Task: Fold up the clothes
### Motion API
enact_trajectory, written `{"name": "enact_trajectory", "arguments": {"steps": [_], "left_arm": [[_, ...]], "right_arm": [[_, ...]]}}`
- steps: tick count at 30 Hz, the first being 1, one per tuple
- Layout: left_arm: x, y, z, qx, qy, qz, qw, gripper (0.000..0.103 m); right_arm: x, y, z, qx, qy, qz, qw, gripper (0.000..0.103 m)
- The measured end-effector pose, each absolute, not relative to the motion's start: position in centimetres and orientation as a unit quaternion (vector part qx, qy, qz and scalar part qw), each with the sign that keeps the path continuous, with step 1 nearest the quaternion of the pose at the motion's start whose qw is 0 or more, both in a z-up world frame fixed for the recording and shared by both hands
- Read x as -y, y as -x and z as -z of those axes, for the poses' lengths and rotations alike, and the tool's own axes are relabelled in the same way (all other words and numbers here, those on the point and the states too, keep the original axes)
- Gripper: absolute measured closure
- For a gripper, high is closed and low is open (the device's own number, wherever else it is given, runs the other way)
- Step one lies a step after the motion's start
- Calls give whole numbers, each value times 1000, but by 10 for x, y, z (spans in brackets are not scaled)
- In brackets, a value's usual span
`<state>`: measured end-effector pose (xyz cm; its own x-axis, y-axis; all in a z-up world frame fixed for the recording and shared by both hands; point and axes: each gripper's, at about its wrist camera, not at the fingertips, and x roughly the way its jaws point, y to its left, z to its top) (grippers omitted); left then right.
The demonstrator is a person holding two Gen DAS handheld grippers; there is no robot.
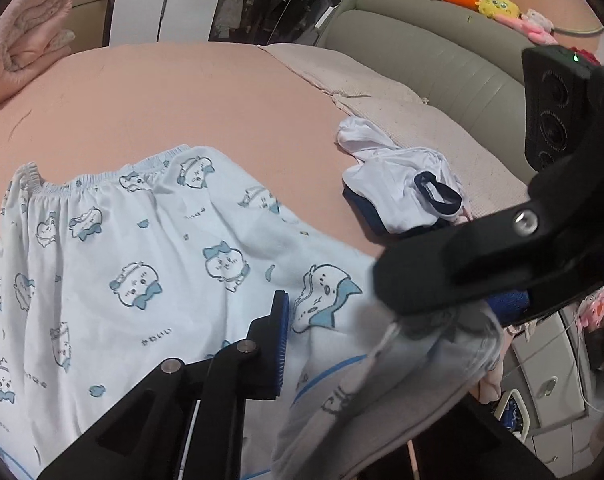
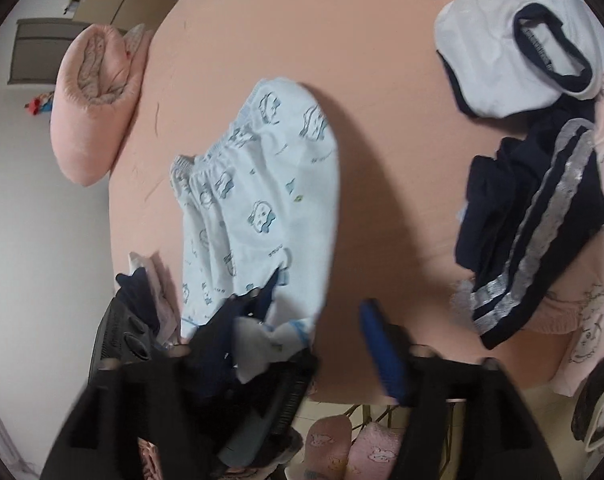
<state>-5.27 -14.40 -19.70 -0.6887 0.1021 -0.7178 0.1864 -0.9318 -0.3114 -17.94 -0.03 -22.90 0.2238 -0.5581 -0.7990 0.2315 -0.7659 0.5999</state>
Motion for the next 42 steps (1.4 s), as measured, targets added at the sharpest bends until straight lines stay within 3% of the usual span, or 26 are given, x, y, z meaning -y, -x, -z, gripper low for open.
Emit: {"name": "enact_trajectory", "arguments": {"steps": [9,18,29,30,32,33,34,37,42], "left_arm": [[161,42,193,-219,-385,896,4,94],[166,34,185,-223,-377,899,-6,94],[162,29,185,-236,-378,895,-10,94],[162,29,185,-234,-379,895,-7,94],[164,28,186,-235,-384,893,3,94],[165,28,187,-236,-387,891,8,94],[166,28,187,-241,-388,890,9,94],[169,26,189,-245,-395,885,21,94],[175,24,196,-275,-416,866,42,94]], "right_arm": [[24,210,245,100,-742,592,299,32],[51,243,302,171,-797,516,261,32],[90,261,297,91,-765,586,251,33],[94,261,297,79,-761,592,254,35],[102,260,298,56,-753,602,261,58],[106,259,299,48,-752,603,263,78],[108,258,301,41,-752,603,261,86],[115,254,306,33,-757,597,264,94],[122,246,284,-9,-712,639,292,99]]}}
